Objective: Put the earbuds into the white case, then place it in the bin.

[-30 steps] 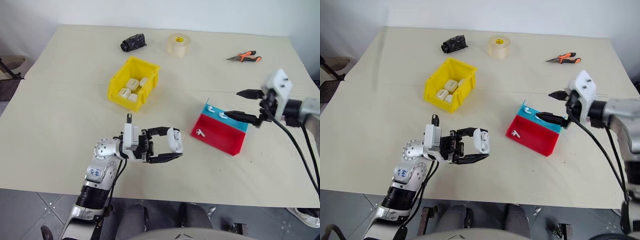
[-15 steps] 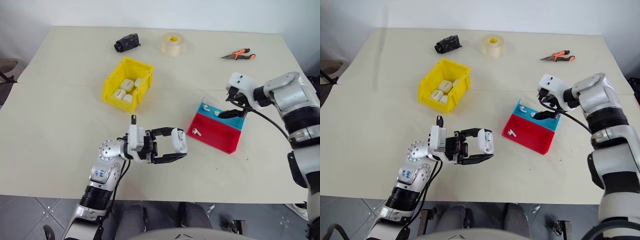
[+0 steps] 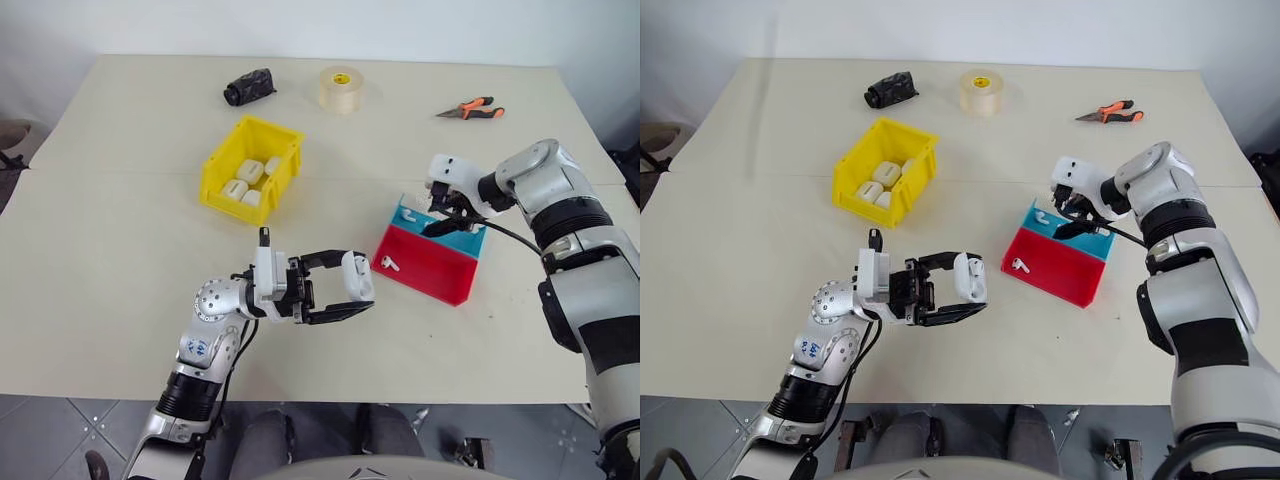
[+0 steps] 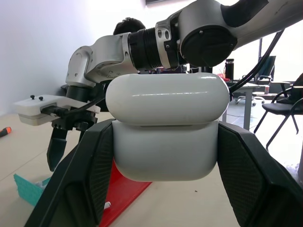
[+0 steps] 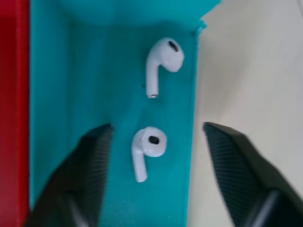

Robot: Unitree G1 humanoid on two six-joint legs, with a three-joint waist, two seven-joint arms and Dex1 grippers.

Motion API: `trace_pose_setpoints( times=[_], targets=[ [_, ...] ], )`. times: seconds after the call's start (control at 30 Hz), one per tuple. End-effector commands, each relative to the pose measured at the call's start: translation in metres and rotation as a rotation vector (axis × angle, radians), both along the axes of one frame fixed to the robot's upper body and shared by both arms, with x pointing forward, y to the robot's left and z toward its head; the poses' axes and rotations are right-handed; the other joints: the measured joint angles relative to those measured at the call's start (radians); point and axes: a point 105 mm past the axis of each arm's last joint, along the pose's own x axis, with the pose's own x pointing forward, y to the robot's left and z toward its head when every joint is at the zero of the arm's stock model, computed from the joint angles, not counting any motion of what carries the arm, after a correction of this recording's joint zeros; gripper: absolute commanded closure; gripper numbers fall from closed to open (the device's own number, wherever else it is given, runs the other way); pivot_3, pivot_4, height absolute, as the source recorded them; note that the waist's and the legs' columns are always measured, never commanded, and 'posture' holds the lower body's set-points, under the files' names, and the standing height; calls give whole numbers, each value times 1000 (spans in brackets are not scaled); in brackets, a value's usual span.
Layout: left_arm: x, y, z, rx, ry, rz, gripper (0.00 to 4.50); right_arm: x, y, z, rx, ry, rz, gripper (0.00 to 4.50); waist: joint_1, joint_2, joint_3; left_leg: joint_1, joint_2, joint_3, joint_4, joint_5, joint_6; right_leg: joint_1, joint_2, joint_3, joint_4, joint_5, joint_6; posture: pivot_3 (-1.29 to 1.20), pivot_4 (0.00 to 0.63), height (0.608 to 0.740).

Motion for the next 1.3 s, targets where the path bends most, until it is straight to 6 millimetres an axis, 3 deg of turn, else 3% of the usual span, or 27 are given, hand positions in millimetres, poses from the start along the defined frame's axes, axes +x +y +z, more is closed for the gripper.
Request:
trace_pose_setpoints(
  times=[0.03,0.6,0.7,0.77,0.83,0.97,1.13,1.23,1.3],
  targets=[
    [-6,0,8,-12,-42,0,1556,-3,-10,-7,-35,30,-26,2626,-3,0,0,0,0,0,0,0,0,0,0,0,0,0,0,0,150,740],
    [-6,1,9,-12,-44,8,1556,-2,-1,-10,-12,44,-19,2626,-7,0,0,1,0,0,0,0,0,0,0,0,0,0,0,0,150,740],
    [-6,1,9,-12,-43,7,1556,-3,1,-12,0,55,-11,3163,-8,0,0,1,0,0,0,0,0,0,0,0,0,0,0,0,150,740],
    [-5,1,9,-11,-43,7,1556,-3,1,-12,8,51,-11,3830,-8,0,0,1,0,0,0,0,0,0,0,0,0,0,0,0,150,740],
    [-5,1,9,-10,-42,6,1556,-2,1,-11,24,36,-18,3981,-7,0,0,1,0,0,0,0,0,0,0,0,0,0,0,0,150,740],
    [-5,1,8,-12,-35,11,1556,3,-2,3,87,-40,-34,3981,-7,0,0,1,0,0,0,0,0,0,0,0,0,0,0,0,150,740],
    [4,7,11,-26,-23,50,1556,-8,-6,41,279,-126,24,3981,-1,2,1,-1,-1,-1,0,0,0,0,-1,0,0,0,0,0,150,740],
    [11,12,13,-30,-13,70,1556,-30,7,62,488,-209,155,3981,-1,2,1,-1,-1,-2,-1,0,0,0,-1,0,-1,0,0,0,150,740],
    [19,15,15,-36,-1,79,1556,-55,22,69,693,-238,242,3981,-1,2,1,-1,0,-2,-1,0,0,0,0,-1,-1,0,0,0,150,740]
  ],
)
